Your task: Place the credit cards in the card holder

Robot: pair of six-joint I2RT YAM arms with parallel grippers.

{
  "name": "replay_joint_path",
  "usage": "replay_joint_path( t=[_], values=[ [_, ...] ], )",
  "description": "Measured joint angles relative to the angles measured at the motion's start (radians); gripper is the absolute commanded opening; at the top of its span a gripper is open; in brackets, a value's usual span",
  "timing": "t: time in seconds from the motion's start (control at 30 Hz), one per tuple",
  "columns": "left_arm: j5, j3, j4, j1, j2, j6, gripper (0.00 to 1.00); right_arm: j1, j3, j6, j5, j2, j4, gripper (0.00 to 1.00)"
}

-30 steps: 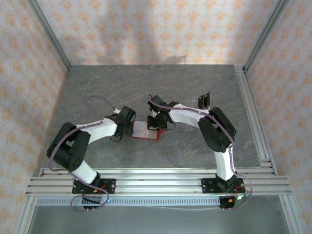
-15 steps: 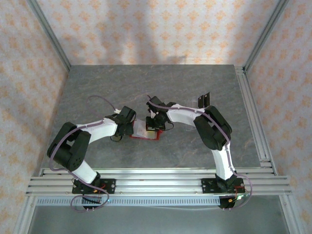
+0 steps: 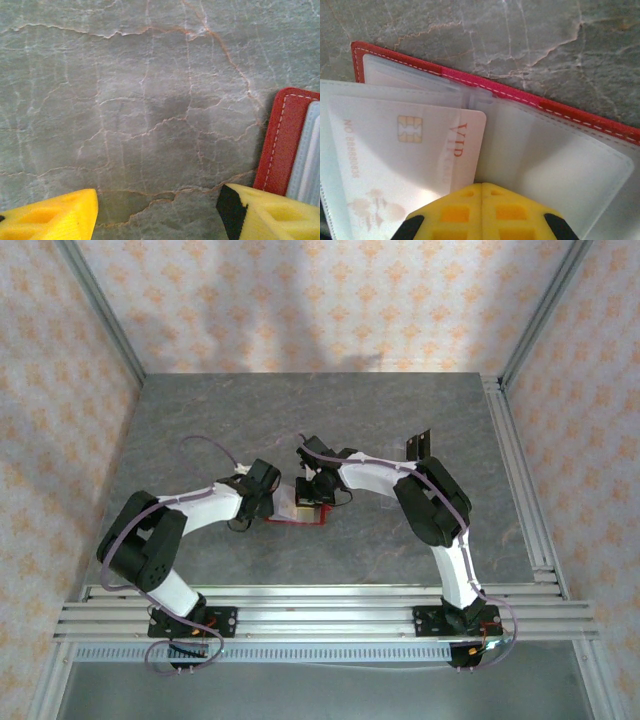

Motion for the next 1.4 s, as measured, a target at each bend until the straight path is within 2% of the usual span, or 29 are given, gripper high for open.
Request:
replay_joint_path(
  t=[0.2,0.4,1.07,1.4],
  values=[
    [-0.058,-0.024,-0.060,-0.002,-0.067,-0.010,0.69,0.010,-0.024,0.000,0.022,-0.053,0.001,0.00],
    [-0.047,-0.024,-0.051,-0.002,-0.113,-0.006,0.69,0.013,-0.059,0.000,0.032,-0.109,0.013,0.00],
    [-0.016,-0.019,0.001,-0.002,-0.035,0.019,0.69,0.013,-0.045,0.018,0.026,-0.033,0.034,0.00],
    [-0.060,-0.033,-0.004,-0.002,-0.034,-0.011,0.69,0.013,-0.045,0.018,0.026,-0.031,0.036,0.00]
  ],
)
